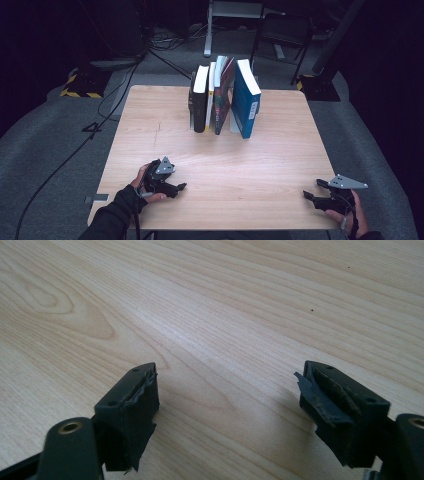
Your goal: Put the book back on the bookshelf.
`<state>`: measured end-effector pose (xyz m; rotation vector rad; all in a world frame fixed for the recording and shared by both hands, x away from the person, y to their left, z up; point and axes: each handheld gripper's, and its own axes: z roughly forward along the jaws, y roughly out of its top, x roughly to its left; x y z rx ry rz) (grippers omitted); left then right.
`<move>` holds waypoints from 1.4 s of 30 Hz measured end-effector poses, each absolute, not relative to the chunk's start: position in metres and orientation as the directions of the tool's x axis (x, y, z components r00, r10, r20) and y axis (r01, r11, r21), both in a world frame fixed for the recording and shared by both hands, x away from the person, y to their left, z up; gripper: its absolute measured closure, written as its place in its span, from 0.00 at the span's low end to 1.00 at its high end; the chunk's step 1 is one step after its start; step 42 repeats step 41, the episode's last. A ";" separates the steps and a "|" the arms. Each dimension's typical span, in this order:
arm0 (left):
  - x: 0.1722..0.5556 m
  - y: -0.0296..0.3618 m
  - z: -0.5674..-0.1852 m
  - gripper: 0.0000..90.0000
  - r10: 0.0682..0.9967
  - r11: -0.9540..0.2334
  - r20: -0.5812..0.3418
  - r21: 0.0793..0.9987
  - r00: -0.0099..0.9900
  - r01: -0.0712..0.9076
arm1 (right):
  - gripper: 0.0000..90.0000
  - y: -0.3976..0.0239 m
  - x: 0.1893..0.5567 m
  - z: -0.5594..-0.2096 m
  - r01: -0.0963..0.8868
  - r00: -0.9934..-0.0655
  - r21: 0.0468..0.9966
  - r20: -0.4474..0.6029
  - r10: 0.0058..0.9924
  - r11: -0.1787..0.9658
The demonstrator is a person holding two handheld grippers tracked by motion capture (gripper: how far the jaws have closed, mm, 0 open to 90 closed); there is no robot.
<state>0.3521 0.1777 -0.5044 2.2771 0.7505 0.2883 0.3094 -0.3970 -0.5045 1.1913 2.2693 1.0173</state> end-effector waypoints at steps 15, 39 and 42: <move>0.353 0.178 -0.504 0.18 0.586 -0.583 -0.009 0.690 0.810 0.429 | 0.26 -0.397 0.310 -0.504 0.550 -0.558 0.747 -0.003 0.830 0.373; 0.355 0.178 -0.504 0.18 0.571 -0.586 -0.017 0.692 0.821 0.422 | 0.24 -0.397 0.312 -0.504 0.560 -0.537 0.746 -0.005 0.843 0.362; 0.355 0.178 -0.505 0.17 0.571 -0.586 -0.017 0.691 0.821 0.423 | 0.24 -0.397 0.313 -0.505 0.561 -0.536 0.746 -0.005 0.844 0.360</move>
